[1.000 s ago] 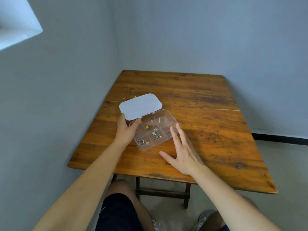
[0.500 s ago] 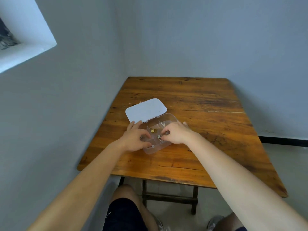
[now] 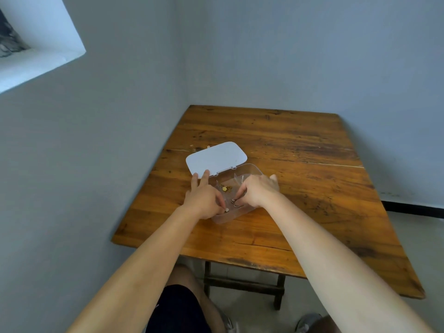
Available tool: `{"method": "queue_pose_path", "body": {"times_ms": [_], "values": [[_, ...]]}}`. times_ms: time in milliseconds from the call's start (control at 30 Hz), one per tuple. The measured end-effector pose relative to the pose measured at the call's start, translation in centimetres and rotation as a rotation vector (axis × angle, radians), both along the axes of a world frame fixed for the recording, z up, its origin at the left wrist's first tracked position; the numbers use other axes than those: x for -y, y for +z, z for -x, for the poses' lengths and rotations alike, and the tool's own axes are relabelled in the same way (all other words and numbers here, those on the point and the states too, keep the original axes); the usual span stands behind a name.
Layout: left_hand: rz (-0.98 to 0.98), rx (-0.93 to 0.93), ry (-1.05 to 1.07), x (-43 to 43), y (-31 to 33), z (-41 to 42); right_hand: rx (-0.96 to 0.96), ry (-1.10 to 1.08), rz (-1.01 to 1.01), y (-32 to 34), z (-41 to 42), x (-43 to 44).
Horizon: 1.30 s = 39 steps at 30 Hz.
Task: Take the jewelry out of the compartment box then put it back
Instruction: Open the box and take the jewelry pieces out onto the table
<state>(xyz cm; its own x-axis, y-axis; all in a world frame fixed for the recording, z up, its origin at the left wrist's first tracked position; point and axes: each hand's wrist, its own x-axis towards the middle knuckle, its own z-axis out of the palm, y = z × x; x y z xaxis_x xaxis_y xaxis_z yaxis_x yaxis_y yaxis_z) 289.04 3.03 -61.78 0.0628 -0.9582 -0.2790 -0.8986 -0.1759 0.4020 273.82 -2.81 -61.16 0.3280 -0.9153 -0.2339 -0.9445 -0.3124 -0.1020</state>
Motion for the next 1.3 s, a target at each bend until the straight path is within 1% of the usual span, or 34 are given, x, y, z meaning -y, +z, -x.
{"method": "queue_pose_path", "body": {"times_ms": [167,333,467,533,667,800,867,1000,1133,1300], "values": [[0.014,-0.031,-0.003,-0.1,-0.3,-0.1,0.043,-0.018,0.040,-0.6,0.3,-0.1],[0.127,-0.125,-0.013,-0.5,-0.2,-1.3,0.201,0.017,0.035,-0.4,1.6,-0.2],[0.245,-0.280,-0.018,-0.7,2.1,-1.6,0.436,-0.023,0.032,2.0,3.3,-1.0],[0.250,-0.392,-0.014,-0.3,2.9,-1.7,0.569,-0.062,0.001,2.2,3.7,-0.6],[0.309,-0.527,-0.007,-0.4,4.7,-0.7,0.765,-0.141,0.044,2.8,5.2,-0.6],[0.336,-0.704,0.060,-0.1,5.2,-0.4,0.984,-0.213,0.025,3.6,5.4,-0.8],[0.355,-0.781,0.047,0.0,5.9,1.1,1.059,-0.242,0.053,4.6,7.0,-1.4],[0.354,-0.868,-0.006,0.3,7.0,5.0,1.103,-0.282,0.091,5.7,11.5,-2.6],[0.386,-0.900,-0.099,0.1,7.7,9.1,1.069,-0.338,0.140,5.5,16.0,-4.2],[0.348,-0.990,-0.171,-0.6,8.0,13.6,0.999,-0.443,0.160,4.0,20.5,-6.7]]}}
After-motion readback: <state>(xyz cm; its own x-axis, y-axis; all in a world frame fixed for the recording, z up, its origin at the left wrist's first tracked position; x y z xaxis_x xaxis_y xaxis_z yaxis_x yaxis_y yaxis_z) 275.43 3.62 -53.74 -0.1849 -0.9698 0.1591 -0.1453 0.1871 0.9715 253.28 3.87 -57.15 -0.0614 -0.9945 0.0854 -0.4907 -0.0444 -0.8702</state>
